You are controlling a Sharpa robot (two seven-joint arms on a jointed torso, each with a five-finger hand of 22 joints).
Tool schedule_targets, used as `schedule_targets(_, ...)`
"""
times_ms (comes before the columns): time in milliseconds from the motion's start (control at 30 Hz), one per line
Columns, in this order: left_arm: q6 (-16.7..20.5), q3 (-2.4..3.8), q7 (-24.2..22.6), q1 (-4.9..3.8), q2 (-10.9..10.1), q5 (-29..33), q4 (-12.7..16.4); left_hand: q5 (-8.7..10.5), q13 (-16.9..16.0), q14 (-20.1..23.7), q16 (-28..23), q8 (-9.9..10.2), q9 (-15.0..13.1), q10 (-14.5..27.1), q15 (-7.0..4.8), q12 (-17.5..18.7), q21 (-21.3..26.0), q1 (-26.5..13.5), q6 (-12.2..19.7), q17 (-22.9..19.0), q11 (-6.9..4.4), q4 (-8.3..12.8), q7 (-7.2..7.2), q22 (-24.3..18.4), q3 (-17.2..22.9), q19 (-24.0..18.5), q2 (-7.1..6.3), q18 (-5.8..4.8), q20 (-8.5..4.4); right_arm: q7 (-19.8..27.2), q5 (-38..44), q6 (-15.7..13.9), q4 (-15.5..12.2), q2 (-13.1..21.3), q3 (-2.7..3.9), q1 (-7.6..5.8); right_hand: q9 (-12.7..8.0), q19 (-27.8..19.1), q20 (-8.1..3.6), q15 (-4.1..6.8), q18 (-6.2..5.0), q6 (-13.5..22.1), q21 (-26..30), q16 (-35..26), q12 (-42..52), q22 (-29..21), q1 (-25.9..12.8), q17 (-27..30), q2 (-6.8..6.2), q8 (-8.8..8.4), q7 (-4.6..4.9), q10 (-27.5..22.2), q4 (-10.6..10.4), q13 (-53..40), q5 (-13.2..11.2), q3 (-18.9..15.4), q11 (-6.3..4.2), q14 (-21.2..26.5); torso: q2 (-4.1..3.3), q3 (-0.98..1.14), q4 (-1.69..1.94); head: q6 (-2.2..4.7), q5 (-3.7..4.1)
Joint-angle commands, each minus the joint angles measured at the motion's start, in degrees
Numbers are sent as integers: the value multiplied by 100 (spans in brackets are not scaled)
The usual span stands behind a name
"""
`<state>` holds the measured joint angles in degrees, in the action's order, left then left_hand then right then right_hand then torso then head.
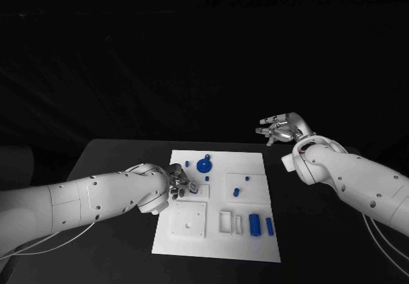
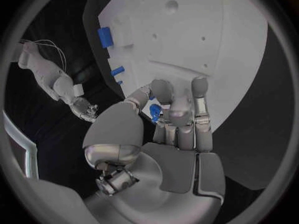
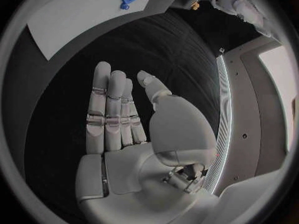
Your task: Assemble the parts on the task board
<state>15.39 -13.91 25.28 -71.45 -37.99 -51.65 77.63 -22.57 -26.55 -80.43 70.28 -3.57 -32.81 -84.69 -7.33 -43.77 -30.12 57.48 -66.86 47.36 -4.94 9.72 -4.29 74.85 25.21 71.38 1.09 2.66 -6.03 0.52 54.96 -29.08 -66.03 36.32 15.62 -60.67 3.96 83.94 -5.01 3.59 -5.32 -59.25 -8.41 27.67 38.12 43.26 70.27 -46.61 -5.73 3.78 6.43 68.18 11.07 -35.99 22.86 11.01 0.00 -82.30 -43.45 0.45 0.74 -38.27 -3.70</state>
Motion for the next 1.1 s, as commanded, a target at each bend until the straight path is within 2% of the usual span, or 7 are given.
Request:
schedule_targets(33, 67, 3, 24, 5, 15, -84, -5, 22, -1, -26, 23, -33, -3549, -195, 0, -25, 36, 13, -1332, 4, -100, -33, 808, 9, 1, 14, 75, 80, 11, 71, -13, 9, -5, -5, 3, -1, -7, 182, 48, -10, -18, 21, -30, -38, 26, -9, -32, -8, 35, -18, 10, -48, 19, 10, 23, 26, 1, -31, -3, -1, 4, -2, 5)
schedule_targets(133, 66, 3, 23, 5, 15, -93, -14, 60, -6, -33, 41, -35, -3565, -196, -1, -44, 46, 3, -1339, 24, -101, -49, 812, 23, -7, 19, 90, 79, 13, 68, -13, 14, -3, -5, 3, -1, -7, 180, 48, -10, -18, 22, -35, -40, 28, -17, -40, -10, 34, -19, 12, -49, 20, 17, 44, 33, 2, -30, -2, -4, 4, -1, 7)
schedule_targets(233, 56, 3, 19, 5, 18, -98, -27, 251, -13, -39, 62, -38, -3598, -195, 0, -74, 61, -30, -1361, 48, -102, -104, 820, 44, -38, 29, 139, 84, 27, 65, -13, 22, 2, -4, 3, -1, -7, 178, 48, -10, -18, 25, -43, -44, 30, -25, -44, -12, 29, -19, 12, -51, 26, 24, 75, 43, 2, -28, -2, -7, 5, -2, 10)
schedule_targets(700, 10, 4, 32, 6, 22, -157, -49, 236, -9, -41, 70, -33, -3635, -193, 5, -95, 95, -4, -1363, 51, -102, -83, 820, 76, -46, 47, 155, 107, 50, 57, -13, 46, 9, -10, 3, -1, -7, 168, 48, -10, -19, 27, -63, -52, 32, -51, -74, -18, 18, -18, 14, -63, 33, 48, 197, 93, 2, -27, -3, -7, 7, -6, 18)
schedule_targets(1100, -178, 4, 67, 6, 20, -203, -44, 238, -2, -35, 65, -30, -3634, -193, 11, -100, 118, 29, -1358, 38, -99, -37, 817, 89, -42, 48, 149, 115, 65, 49, -13, 62, 29, -24, 3, -1, -7, 163, 47, -10, -20, 29, -80, -56, 34, -62, -91, -22, 9, -18, 15, -67, 38, 61, 268, 127, 1, -28, -5, -6, 7, -15, 24)
